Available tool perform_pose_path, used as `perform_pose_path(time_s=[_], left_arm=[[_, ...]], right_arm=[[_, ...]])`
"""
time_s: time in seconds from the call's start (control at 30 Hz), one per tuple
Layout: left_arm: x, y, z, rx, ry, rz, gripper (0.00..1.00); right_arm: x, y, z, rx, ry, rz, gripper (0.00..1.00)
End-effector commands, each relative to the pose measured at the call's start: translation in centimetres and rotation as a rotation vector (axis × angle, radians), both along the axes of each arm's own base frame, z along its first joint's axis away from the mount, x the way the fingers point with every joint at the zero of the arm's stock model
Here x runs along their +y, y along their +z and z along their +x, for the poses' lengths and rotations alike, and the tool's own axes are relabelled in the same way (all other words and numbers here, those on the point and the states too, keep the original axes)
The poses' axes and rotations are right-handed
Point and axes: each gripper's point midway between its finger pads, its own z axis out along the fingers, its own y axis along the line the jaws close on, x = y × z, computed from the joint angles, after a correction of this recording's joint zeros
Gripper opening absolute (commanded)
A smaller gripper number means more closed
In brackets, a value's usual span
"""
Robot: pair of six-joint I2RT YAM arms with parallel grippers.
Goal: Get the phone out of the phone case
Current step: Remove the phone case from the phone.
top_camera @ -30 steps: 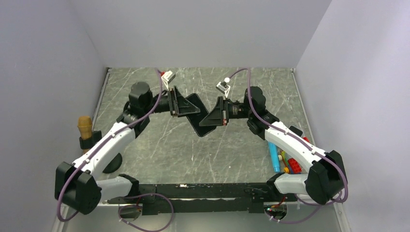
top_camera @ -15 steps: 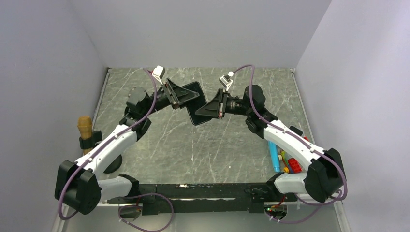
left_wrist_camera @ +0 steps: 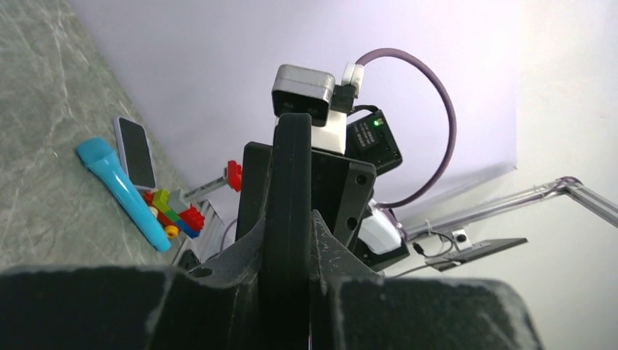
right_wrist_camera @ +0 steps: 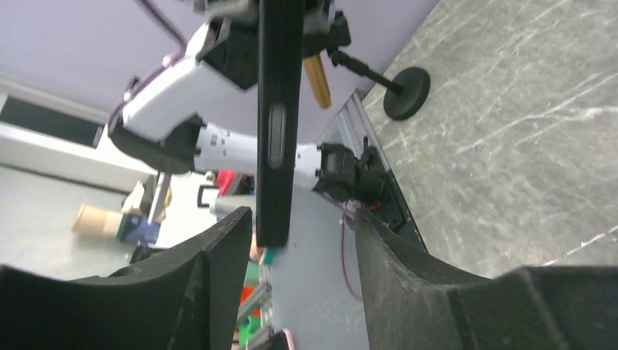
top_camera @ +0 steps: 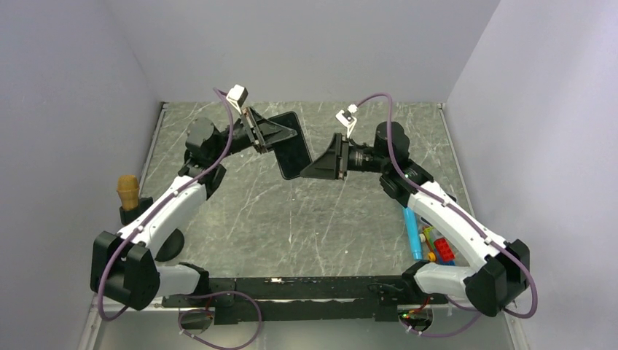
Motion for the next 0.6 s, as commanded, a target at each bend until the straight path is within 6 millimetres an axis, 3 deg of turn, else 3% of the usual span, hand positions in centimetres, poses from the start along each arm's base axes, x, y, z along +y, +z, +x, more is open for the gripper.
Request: perform_pose_path(time_s=[0.0, 0.2, 0.3, 0.57], left_arm=[[0.7, 2.3, -2.1, -0.051, -0.172, -0.043, 0.00], [0.7, 2.2, -3.2, -0.066, -0.216, 0.026, 0.00], [0.7, 2.2, -3.1, -0.054, -0.206, 0.024, 0.00], [0.7, 1.7, -3.8, -0.035, -0.188, 0.023, 0.00]], right_arm=[[-1.8, -0.5, -3.3, -0.033, 0.161, 0.047, 0.58], [-2.3, 0.5, -4.7, -0.091, 0.219, 0.065, 0.54], [-2.2, 1.2, -4.9, -0.106, 0.235, 0.075, 0.46], [-1.0, 2.8, -4.7, -0.113, 0.251, 0.140, 0.46]])
